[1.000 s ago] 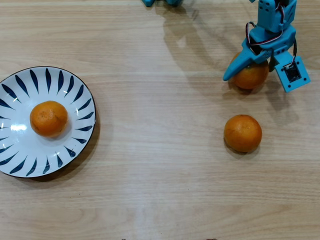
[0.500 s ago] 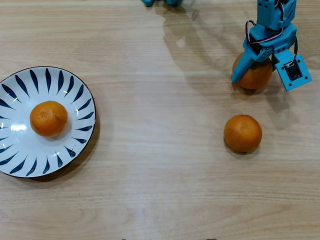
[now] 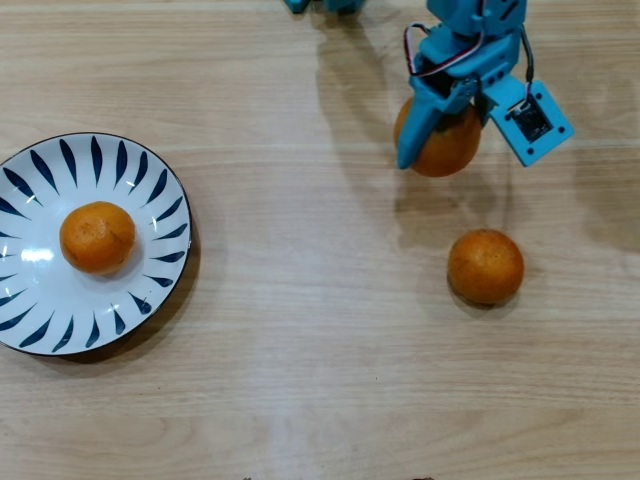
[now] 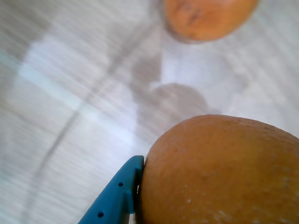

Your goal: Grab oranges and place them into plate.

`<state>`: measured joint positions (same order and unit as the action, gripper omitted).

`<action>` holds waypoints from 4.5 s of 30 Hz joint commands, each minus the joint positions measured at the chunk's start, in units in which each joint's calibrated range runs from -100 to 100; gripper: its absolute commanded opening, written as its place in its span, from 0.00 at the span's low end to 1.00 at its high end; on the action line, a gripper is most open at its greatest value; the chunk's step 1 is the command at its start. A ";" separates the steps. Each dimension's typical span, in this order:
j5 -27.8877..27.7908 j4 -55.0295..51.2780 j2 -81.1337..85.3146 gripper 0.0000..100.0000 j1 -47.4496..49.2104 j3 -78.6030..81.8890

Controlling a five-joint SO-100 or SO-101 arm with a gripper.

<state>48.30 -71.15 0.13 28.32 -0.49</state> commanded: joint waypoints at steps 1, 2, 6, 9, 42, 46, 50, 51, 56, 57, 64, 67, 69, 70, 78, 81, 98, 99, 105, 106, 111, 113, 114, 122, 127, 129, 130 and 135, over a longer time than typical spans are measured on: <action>-7.53 -0.32 8.75 0.38 -10.10 -3.54; -8.84 -0.32 9.59 0.38 -12.28 -3.54; -15.11 0.37 14.33 0.38 -23.97 -1.55; -17.62 0.88 17.62 0.38 -31.55 1.80; -27.76 22.97 -23.63 0.40 -63.57 -23.73; -27.50 22.37 -23.20 0.50 -63.08 -23.46; -27.45 22.20 -22.95 0.50 -62.20 -23.28; -27.45 22.20 -22.95 0.50 -62.03 -23.19; -27.40 19.79 -21.26 0.50 -60.58 -23.19; -27.40 18.50 -19.91 0.50 -60.10 -23.19; -22.95 3.20 -4.95 0.50 -51.15 -23.10; -19.97 -4.53 1.82 0.50 -44.45 -23.64; -16.94 -9.17 6.21 0.50 -39.61 -23.82; -15.48 -10.81 7.82 0.50 -36.95 -23.82; -5.81 -12.18 11.54 0.50 -17.28 -22.74; -2.56 -10.89 8.07 0.50 -13.40 -21.20; 10.50 -2.55 -11.54 0.51 -5.02 -25.72; 11.97 -2.55 -13.74 0.51 -3.89 -27.81; 15.47 -2.55 -18.64 0.51 -0.02 -35.23; 16.15 -2.55 -19.15 0.51 0.79 -35.86; 17.87 2.69 -22.36 0.51 3.93 -36.50; 17.87 6.21 -24.39 0.51 4.58 -36.23; 17.87 7.24 -25.57 0.51 4.74 -36.23; 17.67 11.80 -32.08 0.51 5.30 -36.41; 17.56 14.98 -36.05 0.51 5.06 -36.50; 17.51 17.47 -37.66 0.51 4.98 -36.41; 17.35 18.76 -38.33 0.50 4.90 -36.41; 16.31 22.71 -40.70 0.51 4.34 -36.41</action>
<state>65.21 -51.08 -40.58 33.47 -34.13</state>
